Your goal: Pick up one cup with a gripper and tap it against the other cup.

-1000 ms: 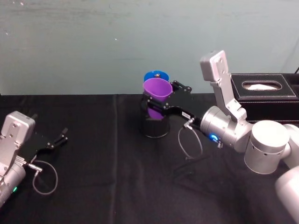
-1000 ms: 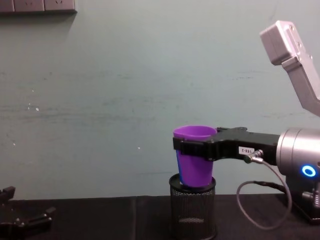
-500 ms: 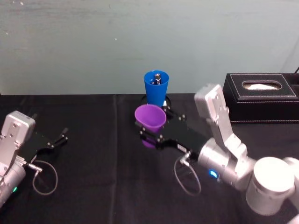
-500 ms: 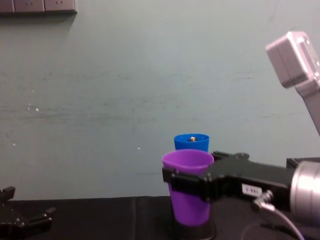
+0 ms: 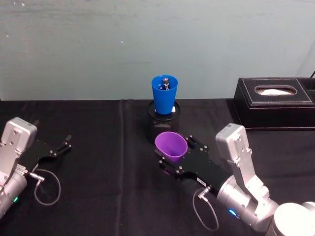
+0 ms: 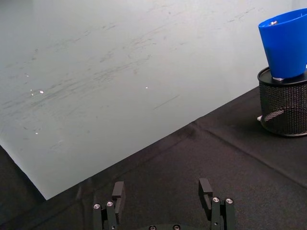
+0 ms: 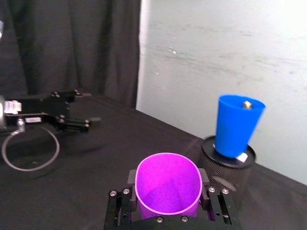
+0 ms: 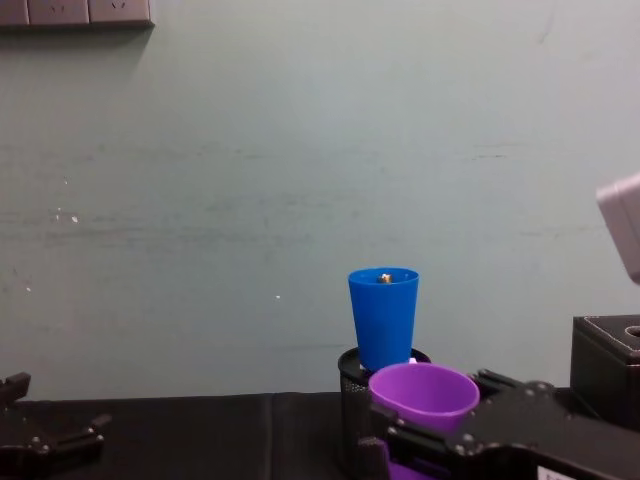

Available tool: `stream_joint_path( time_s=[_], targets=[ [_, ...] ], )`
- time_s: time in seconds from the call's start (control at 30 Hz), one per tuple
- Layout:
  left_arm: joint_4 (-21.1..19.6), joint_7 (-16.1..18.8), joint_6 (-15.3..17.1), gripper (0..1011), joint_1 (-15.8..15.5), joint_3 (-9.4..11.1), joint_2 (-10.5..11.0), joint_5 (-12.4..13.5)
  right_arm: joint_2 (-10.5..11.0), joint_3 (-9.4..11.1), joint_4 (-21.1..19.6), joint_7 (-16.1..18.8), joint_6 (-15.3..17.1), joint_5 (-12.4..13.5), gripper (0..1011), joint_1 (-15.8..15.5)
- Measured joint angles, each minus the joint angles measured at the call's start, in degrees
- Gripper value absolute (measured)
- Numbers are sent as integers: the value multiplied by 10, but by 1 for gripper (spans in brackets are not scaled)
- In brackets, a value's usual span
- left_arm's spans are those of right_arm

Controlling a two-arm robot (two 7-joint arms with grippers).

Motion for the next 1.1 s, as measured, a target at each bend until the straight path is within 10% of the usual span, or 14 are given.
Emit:
stream_joint_path(
  time_s=[1.1],
  targets=[
    [0,0,0,1000,0,0,0,0,-72,34,129,3,-66,-28,723,5]
  ],
)
